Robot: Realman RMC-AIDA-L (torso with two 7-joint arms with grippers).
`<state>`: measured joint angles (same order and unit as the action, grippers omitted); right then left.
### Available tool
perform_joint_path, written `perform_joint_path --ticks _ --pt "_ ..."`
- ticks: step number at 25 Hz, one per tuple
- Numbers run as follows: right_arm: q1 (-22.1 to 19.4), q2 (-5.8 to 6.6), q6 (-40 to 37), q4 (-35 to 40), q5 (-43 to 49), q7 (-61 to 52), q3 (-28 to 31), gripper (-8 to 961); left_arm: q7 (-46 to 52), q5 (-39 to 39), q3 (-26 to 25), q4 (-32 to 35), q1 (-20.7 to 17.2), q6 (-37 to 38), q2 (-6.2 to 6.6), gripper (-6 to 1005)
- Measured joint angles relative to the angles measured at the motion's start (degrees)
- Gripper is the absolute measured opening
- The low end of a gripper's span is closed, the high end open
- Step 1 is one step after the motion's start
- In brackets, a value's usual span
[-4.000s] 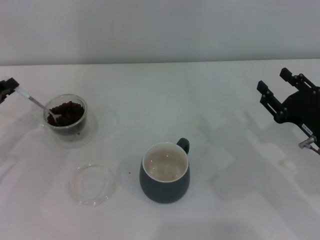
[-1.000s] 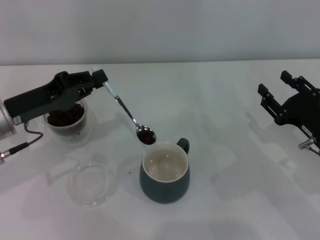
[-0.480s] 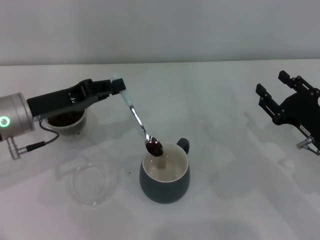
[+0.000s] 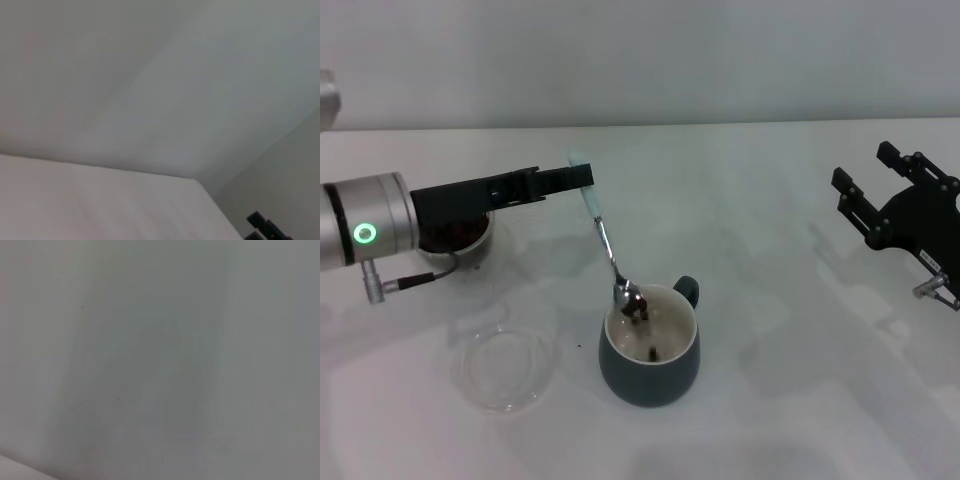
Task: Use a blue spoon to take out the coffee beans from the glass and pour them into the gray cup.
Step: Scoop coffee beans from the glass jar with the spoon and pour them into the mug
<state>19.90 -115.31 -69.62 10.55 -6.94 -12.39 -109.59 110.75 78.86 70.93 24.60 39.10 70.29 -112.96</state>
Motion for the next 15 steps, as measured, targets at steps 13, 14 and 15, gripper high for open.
perform_joint_path --ticks 13,14,15 --pt "0.14 0.00 0.11 0.00 -0.09 0.00 0.26 633 -8.84 2.08 0.06 1.81 2.11 -2.90 -1.93 127" --pt "0.14 0.01 0.13 0.00 -0.10 0.00 0.26 633 -8.95 2.21 0.06 1.90 2.34 -2.90 -2.08 127" --pt "0.14 0.00 0.15 0.00 -0.10 0.01 0.26 633 -9.00 2.42 0.06 2.03 2.55 -2.89 -2.22 127"
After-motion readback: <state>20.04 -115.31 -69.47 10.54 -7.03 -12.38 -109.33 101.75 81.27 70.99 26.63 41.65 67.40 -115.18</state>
